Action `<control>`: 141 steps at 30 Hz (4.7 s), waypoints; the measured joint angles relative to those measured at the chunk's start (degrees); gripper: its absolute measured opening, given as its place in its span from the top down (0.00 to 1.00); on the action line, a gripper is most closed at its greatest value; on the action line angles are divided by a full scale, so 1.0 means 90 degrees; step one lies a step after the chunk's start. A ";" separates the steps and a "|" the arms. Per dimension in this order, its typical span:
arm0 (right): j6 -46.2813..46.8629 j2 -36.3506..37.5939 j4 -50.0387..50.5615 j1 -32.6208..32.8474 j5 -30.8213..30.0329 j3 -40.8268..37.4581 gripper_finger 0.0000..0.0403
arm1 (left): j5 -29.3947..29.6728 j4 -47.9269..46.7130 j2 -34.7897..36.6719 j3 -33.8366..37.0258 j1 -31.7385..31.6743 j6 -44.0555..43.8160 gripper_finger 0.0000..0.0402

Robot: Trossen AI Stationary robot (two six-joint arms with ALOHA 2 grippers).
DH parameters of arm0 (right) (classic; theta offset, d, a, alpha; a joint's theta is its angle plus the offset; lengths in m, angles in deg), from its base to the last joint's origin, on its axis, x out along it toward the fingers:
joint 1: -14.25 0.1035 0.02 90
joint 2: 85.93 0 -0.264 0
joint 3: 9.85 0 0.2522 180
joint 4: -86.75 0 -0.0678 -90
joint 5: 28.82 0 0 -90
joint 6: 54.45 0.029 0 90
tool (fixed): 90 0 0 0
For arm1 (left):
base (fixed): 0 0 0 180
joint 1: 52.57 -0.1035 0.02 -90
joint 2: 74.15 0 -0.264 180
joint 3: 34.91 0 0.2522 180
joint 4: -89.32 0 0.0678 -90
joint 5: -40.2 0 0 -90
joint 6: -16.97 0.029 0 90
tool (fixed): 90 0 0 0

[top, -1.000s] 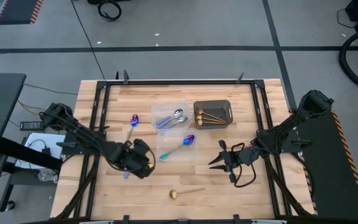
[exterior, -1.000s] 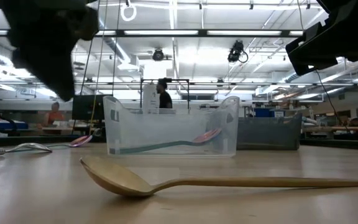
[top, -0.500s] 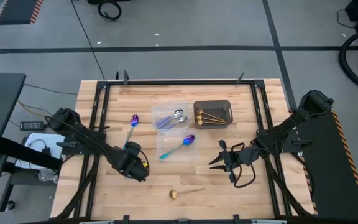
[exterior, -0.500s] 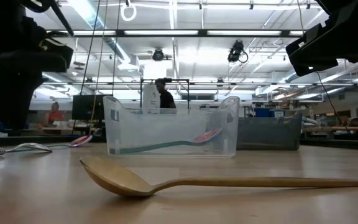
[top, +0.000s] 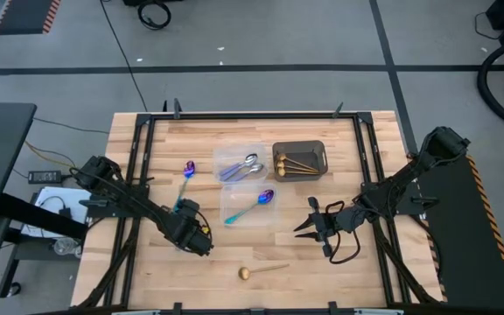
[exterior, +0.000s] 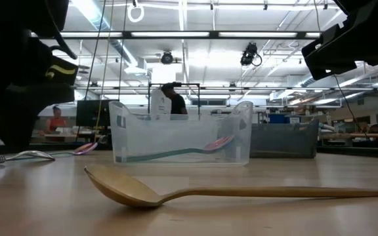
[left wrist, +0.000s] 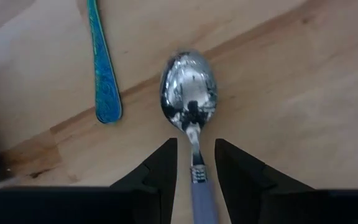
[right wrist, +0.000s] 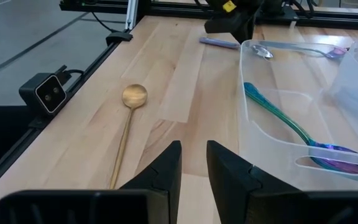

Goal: Sort silverware by color (type)
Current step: Put the blue spoon into the top transparent bin

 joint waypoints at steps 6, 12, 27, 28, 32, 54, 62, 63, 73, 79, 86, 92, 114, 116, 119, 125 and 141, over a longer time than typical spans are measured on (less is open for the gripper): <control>0.0002 0.0000 -0.0044 0.0006 0.0032 0.0000 0.79 | -0.0037 -0.0072 0.0000 0.0000 0.0000 0.0000 0.71; 0.0002 0.0000 -0.0044 0.0006 0.0044 0.0000 0.79 | -0.0513 0.0131 0.0000 0.0000 0.0095 -0.0037 0.71; 0.0002 0.0000 -0.0092 0.0006 0.0151 0.0000 0.79 | -0.0485 0.0047 0.0000 0.0002 0.0308 -0.0282 0.71; 0.0002 0.0000 -0.0094 0.0007 0.0175 0.0000 0.79 | -0.0481 0.0096 0.0000 0.0002 0.0308 -0.0275 0.71; 0.0002 0.0000 -0.0138 0.0006 0.0175 0.0000 0.79 | -0.0468 0.0325 0.0002 0.0002 0.0308 -0.0231 0.71; -0.0019 0.0000 -0.0153 0.0071 0.0189 0.0000 0.79 | -0.0675 -0.0705 0.0496 -0.0416 0.1032 -0.0444 0.73; -0.0153 0.0000 -0.0275 0.0061 0.0189 0.0000 0.79 | -0.0434 0.0125 0.1134 0.0699 0.1442 -0.1651 0.85; -0.0157 0.0000 -0.0277 0.0057 0.0189 0.0000 0.79 | -0.0364 0.0257 0.1195 0.0771 0.1448 -0.1704 0.86; -0.0203 0.0000 -0.0328 0.0001 0.0205 0.0000 0.79 | -0.0323 0.0540 0.1195 0.0848 0.1084 -0.1759 0.74; -0.0214 0.0000 -0.0328 0.0001 0.0214 0.0000 0.79 | -0.0107 0.0620 0.1166 0.0845 0.0869 -0.1306 0.54; -0.0214 0.0000 -0.0325 0.0006 0.0214 0.0000 0.79 | -0.0073 0.0858 0.0681 0.0848 0.0826 -0.1228 0.50; -0.0214 0.0000 -0.0371 0.0006 0.0214 0.0000 0.79 | -0.0447 0.1030 0.0539 0.0845 0.0821 -0.1214 0.62; -0.0270 0.0000 -0.0374 0.0049 0.0214 0.0000 0.79 | -0.0660 0.1100 0.0479 0.0798 0.0816 -0.0701 0.86; -0.0270 0.0000 -0.0374 0.0047 0.0214 0.0000 0.79 | -0.0617 0.0618 0.0469 0.0521 0.0796 -0.0568 0.86; -0.0270 0.0000 -0.0381 0.0047 0.0214 0.0000 0.79 | -0.0434 0.0219 0.0488 0.0148 0.0752 -0.0413 0.86; -0.0270 0.0000 -0.0427 0.0048 0.0214 0.0000 0.79 | 0.0408 -0.0169 0.0498 -0.0410 0.0588 0.0074 0.86; -0.0291 0.0000 -0.0418 0.0008 0.0214 0.0000 0.79 | 0.1013 -0.0582 0.0514 -0.1347 -0.1432 0.3691 0.86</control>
